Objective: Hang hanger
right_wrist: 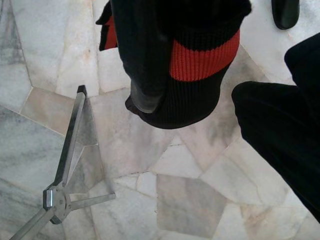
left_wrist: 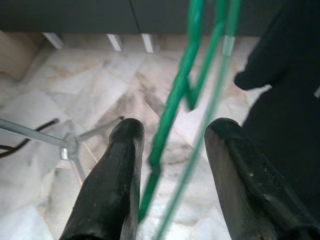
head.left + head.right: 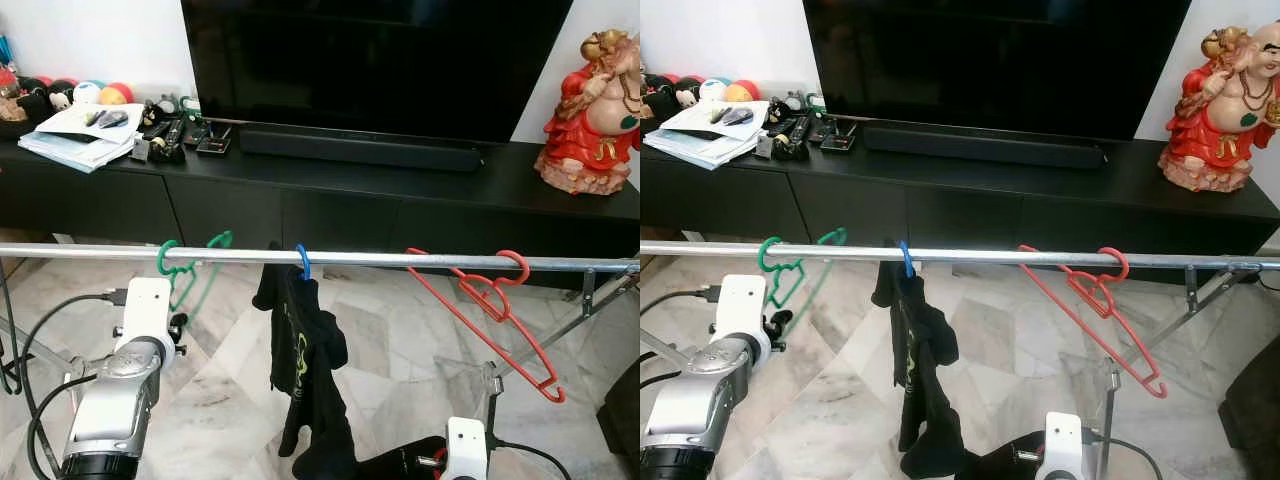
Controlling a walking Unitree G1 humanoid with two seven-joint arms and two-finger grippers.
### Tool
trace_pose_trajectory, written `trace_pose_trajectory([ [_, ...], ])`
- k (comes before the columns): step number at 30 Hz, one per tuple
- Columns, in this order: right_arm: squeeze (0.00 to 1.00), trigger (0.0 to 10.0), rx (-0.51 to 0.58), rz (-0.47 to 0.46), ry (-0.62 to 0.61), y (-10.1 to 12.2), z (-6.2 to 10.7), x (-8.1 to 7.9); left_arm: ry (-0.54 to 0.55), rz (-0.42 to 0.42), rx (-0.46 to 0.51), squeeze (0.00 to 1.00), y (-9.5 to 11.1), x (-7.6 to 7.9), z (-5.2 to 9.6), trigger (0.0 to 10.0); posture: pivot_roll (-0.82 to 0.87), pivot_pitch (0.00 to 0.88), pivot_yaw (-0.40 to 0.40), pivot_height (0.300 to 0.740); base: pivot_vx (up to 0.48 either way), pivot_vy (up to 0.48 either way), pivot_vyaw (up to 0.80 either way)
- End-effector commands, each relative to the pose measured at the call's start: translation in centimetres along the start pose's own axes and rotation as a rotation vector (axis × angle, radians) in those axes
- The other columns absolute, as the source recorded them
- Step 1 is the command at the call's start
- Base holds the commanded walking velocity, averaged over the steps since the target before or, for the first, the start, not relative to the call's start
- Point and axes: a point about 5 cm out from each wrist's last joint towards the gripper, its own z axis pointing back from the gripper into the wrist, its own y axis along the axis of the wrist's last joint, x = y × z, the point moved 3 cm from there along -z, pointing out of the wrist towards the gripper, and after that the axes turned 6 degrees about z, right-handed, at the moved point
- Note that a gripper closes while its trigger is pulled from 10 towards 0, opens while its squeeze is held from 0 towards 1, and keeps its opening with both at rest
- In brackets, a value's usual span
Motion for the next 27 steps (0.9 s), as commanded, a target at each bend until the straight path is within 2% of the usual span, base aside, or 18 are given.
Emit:
trace_pose_trajectory([
  [1,0.0,10.0,0.008,0.003,-0.002,0.3,-0.1,0.0,-0.025,0.02,0.03,0.0,0.7,0.3,-0.3,10.0,0.09,0.072,-0.028,0.74,0.0,0.0,0.0],
  [5,0.0,10.0,0.009,0.003,-0.002,0.3,-0.1,0.0,-0.037,0.069,0.043,0.0,1.1,0.3,-0.5,10.0,0.09,0.071,-0.027,0.74,0.0,0.0,0.0],
  [6,0.0,10.0,0.009,0.003,-0.002,0.3,-0.1,0.0,-0.042,0.075,0.045,0.0,1.2,0.3,-0.6,9.5,0.09,0.074,-0.029,0.74,0.0,0.0,0.0],
  [7,0.0,10.0,0.009,0.003,-0.002,0.3,-0.1,0.0,-0.045,0.077,0.047,0.0,1.3,0.3,-0.6,9.5,0.09,0.074,-0.029,0.74,0.0,0.0,0.0],
  [8,0.0,10.0,0.01,0.003,-0.002,0.3,-0.1,0.1,-0.047,0.092,0.053,0.0,1.5,0.3,-0.6,6.5,0.08,0.078,-0.031,0.74,0.0,0.0,0.0],
  [9,0.0,10.0,0.01,0.002,-0.002,0.4,-0.1,0.1,-0.047,0.103,0.058,0.0,1.6,0.3,-0.6,6.5,0.08,0.078,-0.031,0.74,0.0,0.0,0.0],
  [10,0.0,10.0,0.011,0.002,-0.003,0.4,-0.1,0.1,-0.052,0.115,0.071,0.0,1.8,0.4,-0.6,4.8,0.08,0.078,-0.032,0.74,0.0,0.0,0.0],
  [11,0.0,10.0,0.011,0.002,-0.003,0.4,-0.1,0.1,-0.052,0.115,0.071,0.0,1.8,0.4,-0.6,4.8,0.08,0.078,-0.032,0.74,0.0,0.0,0.0],
  [12,0.0,10.0,0.011,0.002,-0.004,0.4,-0.1,0.1,-0.063,0.132,0.086,0.0,2.2,0.4,-0.6,5.3,0.09,0.081,-0.036,0.74,0.0,0.0,0.0],
  [13,0.0,10.0,0.011,0.002,-0.004,0.4,-0.1,0.2,-0.084,0.142,0.11,0.0,2.6,0.6,-0.5,7.5,0.09,0.081,-0.037,0.74,0.0,0.0,0.0],
  [16,0.0,10.0,0.011,0.003,-0.004,0.4,-0.1,0.2,-0.09,0.141,0.117,0.0,2.7,0.7,-0.5,7.5,0.09,0.081,-0.037,0.74,0.0,0.0,0.0],
  [17,0.0,10.0,0.01,0.003,-0.003,0.4,-0.1,0.2,-0.093,0.14,0.116,0.0,2.7,0.7,-0.5,9.4,0.09,0.083,-0.038,0.74,0.0,0.0,0.0],
  [22,0.0,10.0,0.008,0.007,0.001,0.4,-0.1,0.0,-0.087,0.145,0.113,0.0,2.6,0.5,-0.6,8.9,0.09,0.086,-0.04,0.74,0.0,0.0,0.0],
  [23,0.0,10.0,0.008,0.007,0.002,0.4,-0.1,0.0,-0.081,0.15,0.115,0.0,2.5,0.4,-0.6,6.9,0.09,0.088,-0.04,0.74,0.0,0.0,0.0],
  [24,0.0,10.0,0.008,0.007,0.002,0.4,-0.1,0.0,-0.08,0.152,0.115,0.0,2.5,0.4,-0.6,0.0,0.09,0.088,-0.04,0.74,0.0,0.0,0.0],
  [27,0.0,10.0,0.008,0.006,0.0,0.4,-0.1,0.1,-0.076,0.151,0.097,0.0,2.1,0.6,-0.6,0.0,0.09,0.09,-0.04,0.74,0.0,0.0,0.0],
])
